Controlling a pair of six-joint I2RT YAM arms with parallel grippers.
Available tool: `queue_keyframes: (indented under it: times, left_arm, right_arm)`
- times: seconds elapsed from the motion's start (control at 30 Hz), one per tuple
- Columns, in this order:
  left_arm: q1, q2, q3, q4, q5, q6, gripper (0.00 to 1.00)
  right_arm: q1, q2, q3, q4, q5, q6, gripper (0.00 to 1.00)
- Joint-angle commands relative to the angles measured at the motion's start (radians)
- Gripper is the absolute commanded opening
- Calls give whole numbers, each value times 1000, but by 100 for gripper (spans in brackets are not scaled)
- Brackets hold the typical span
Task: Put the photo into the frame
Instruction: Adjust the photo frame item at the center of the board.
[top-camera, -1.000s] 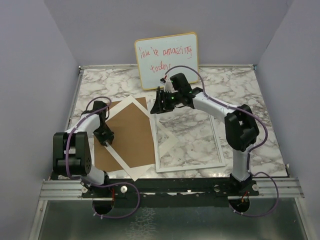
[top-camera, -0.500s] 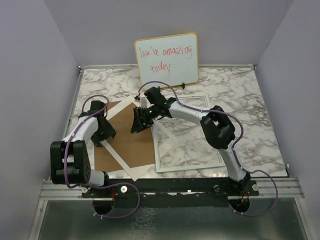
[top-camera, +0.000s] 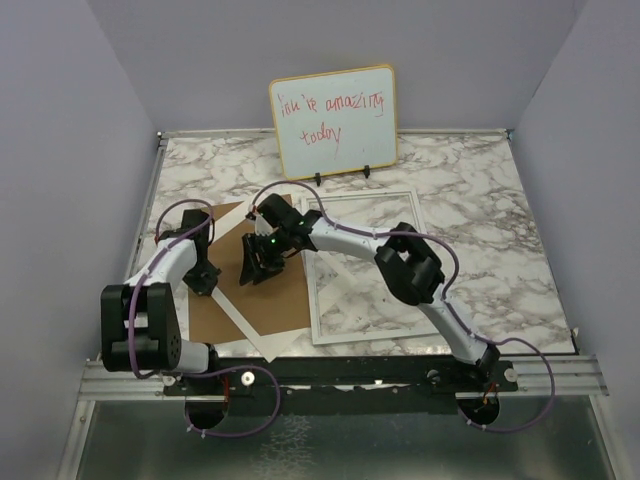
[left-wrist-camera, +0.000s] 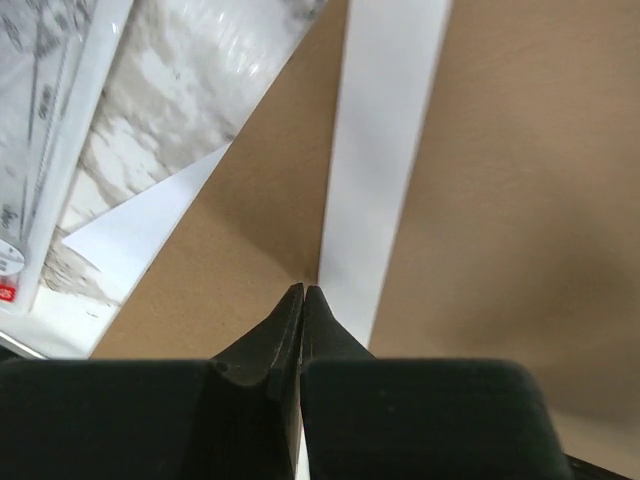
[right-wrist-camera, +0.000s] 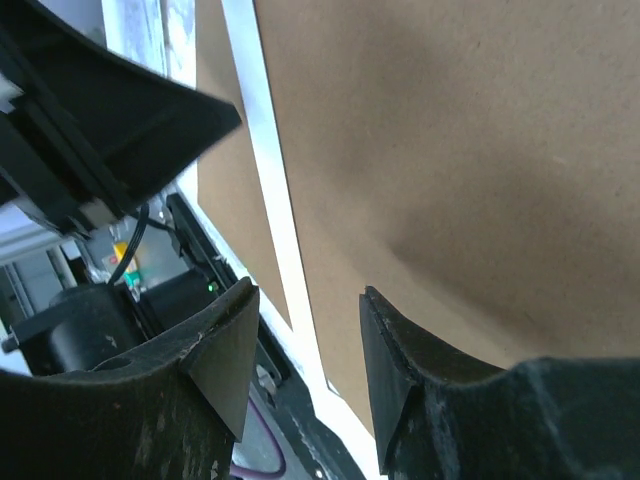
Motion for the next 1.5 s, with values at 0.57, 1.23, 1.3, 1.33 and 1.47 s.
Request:
queue_keyframes:
  times: [0.57,1.23,1.3,1.33,1.47]
  left_arm:
    - [32,124,-7,71,115,15,0]
    - [76,142,-47,144,304,130,0]
    - [83,137,-44,143,313,141,0]
    - [85,135,-40,143,321,145,0]
    - [103,125,-16,139,331,165,0]
  right_arm:
    - [130,81,94,-180,199,28,47]
    - [213,70,-51,74,62,87,48]
    - [213,56,-72,133,36,94,48]
    - [213,54,-82,153,30,98,48]
    - [210,24,-106,157,79,91,48]
